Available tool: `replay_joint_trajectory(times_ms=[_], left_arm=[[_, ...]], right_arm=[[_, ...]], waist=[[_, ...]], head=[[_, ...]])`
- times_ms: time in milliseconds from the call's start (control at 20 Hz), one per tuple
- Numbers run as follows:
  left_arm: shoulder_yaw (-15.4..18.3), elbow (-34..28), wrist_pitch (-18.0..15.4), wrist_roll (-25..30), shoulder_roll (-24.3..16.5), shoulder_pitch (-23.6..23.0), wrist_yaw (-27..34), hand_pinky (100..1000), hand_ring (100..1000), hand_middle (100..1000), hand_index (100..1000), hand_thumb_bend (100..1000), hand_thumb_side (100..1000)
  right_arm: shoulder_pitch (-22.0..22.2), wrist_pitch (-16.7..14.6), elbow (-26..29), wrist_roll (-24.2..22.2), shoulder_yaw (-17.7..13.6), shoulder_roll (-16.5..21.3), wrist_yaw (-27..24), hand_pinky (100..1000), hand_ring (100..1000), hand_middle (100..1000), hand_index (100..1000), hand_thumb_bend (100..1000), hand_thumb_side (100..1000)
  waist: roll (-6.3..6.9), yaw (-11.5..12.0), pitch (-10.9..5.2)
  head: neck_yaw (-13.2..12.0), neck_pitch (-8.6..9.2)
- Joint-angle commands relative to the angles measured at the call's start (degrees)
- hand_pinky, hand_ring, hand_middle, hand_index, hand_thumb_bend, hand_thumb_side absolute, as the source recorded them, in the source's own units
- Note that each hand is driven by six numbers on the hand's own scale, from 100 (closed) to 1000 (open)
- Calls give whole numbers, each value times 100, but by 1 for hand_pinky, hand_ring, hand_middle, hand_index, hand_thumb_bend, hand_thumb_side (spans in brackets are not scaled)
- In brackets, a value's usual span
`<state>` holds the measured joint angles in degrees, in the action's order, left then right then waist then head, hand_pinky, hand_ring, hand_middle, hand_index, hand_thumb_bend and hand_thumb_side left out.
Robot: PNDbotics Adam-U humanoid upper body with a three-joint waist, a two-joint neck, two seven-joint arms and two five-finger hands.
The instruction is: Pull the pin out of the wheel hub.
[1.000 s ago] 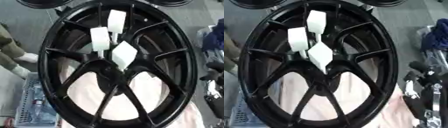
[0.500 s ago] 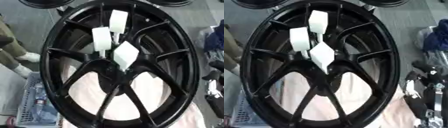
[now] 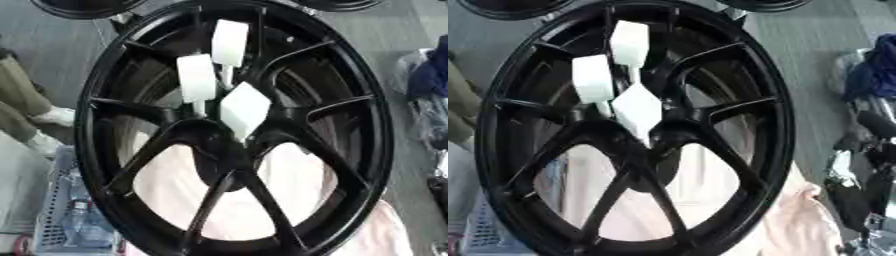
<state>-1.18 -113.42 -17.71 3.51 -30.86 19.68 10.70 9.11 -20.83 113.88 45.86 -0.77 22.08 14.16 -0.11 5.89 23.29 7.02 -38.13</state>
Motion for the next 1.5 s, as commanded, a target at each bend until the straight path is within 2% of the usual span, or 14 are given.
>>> replay_joint_trajectory(times_ms=[50, 300, 450, 550, 700, 750, 850, 1150, 1250, 1350, 1500], left_arm=[[-48, -118, -61, 36, -585, 205, -42, 861, 723, 627, 743, 100, 616], [-146, -118, 3, 133, -1206, 566, -132, 852, 723, 628, 745, 100, 600], [-236, -118, 303, 383, -1594, 918, -144, 849, 724, 630, 747, 100, 598], [-244, -118, 460, 530, -1699, 1045, -118, 849, 724, 630, 747, 100, 598], [-230, -118, 521, 605, -1730, 1087, -78, 849, 724, 630, 747, 100, 598], [-279, -118, 558, 644, -1784, 1142, -104, 835, 731, 646, 758, 100, 581], [-497, -118, 697, 786, -2006, 1365, -236, 830, 735, 651, 759, 100, 563], [-1316, -118, 1214, 1320, -2872, 2231, -767, 820, 747, 675, 770, 100, 529], [-1513, -118, 1265, 1508, -3164, 2536, -955, 817, 751, 683, 773, 100, 509], [-1737, -109, 1297, 1687, -3291, 2827, -1134, 816, 758, 687, 778, 100, 517], [-2119, 62, 1298, 1952, -3174, 3257, -1399, 816, 754, 701, 783, 100, 534]], right_arm=[[12, -34, 71, 228, -152, 79, -59, 523, 801, 741, 786, 100, 486], [36, 3, 71, 331, -232, 55, -148, 519, 797, 737, 783, 100, 491], [61, 13, 71, 357, -250, 43, -189, 518, 795, 736, 782, 100, 493], [68, 11, 71, 360, -251, 40, -198, 518, 795, 736, 782, 100, 493], [71, 10, 71, 360, -252, 39, -201, 518, 795, 736, 782, 100, 493], [110, 25, 71, 344, -232, 53, -193, 516, 794, 736, 781, 100, 496], [172, 55, 71, 322, -195, 79, -164, 515, 793, 735, 781, 100, 498], [212, 91, 71, 285, -108, 108, -128, 514, 792, 735, 781, 100, 505], [197, 99, 71, 263, -78, 120, -145, 513, 792, 735, 781, 100, 509], [200, 110, 71, 250, -61, 136, -153, 512, 791, 735, 781, 100, 512], [224, 124, 71, 239, -44, 161, -145, 512, 791, 735, 780, 100, 515]], waist=[[20, -22, -150], [40, -70, -178], [51, -74, -203], [52, -70, -210], [53, -68, -212], [99, -84, -249], [174, -136, -300], [245, -259, -347], [267, -297, -342], [299, -308, -343], [339, -289, -358]], head=[[38, 6], [46, 0], [43, -25], [47, -31], [49, -33], [75, -71], [90, -121], [5, -221], [-23, -221], [-9, -209], [60, -228]])
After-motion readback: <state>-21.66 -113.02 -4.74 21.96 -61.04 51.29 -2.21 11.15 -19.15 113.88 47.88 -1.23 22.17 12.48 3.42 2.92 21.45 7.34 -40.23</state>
